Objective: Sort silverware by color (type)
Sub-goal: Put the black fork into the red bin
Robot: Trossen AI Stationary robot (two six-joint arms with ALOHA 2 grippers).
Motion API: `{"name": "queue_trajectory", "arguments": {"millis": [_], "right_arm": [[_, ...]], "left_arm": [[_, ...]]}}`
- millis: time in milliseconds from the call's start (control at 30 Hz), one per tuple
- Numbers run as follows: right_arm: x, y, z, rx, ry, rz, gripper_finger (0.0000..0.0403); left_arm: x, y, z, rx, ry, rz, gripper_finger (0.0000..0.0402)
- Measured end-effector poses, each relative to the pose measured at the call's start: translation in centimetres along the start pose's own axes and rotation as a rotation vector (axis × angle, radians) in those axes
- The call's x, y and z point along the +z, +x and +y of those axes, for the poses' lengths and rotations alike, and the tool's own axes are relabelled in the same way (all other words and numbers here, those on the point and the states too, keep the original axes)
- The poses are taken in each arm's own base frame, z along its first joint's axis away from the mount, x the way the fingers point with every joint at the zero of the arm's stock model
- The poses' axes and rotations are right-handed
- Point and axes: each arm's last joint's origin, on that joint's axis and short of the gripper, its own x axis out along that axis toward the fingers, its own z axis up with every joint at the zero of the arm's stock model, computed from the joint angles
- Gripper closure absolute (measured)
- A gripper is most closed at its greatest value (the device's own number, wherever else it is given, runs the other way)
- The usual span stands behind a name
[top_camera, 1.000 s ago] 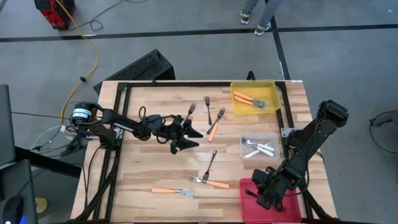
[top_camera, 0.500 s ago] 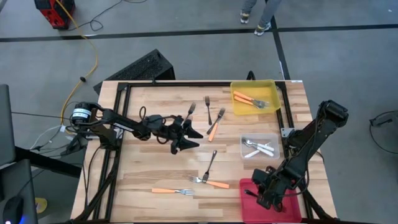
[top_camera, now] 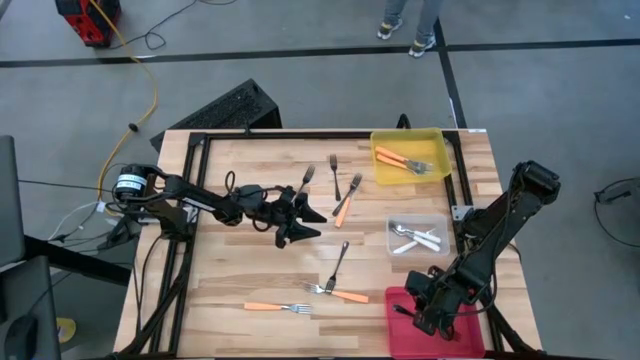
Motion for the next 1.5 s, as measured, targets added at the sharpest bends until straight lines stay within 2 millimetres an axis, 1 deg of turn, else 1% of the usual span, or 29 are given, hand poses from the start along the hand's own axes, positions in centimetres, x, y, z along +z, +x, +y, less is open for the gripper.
{"name": "queue_trajectory", "arguments": {"millis": [667, 1100, 1500], "right_arm": [[0.0, 0.0, 0.0, 0.001, 0.001, -0.001, 0.0371], [-1.3, -0.1, 0.2, 0.005, 0.048, -0.008, 0.0371], [-1.3, -0.1, 0.2, 0.004, 0.063, -0.012, 0.0370]], "left_arm": [[0.0, 0.0, 0.1, 0.022, -0.024, -0.014, 0.0148], [0.0, 0.0, 0.1, 0.022, -0.041, -0.015, 0.0148], [0.0, 0.0, 0.1, 0.026, -0.041, -0.018, 0.0148]]}}
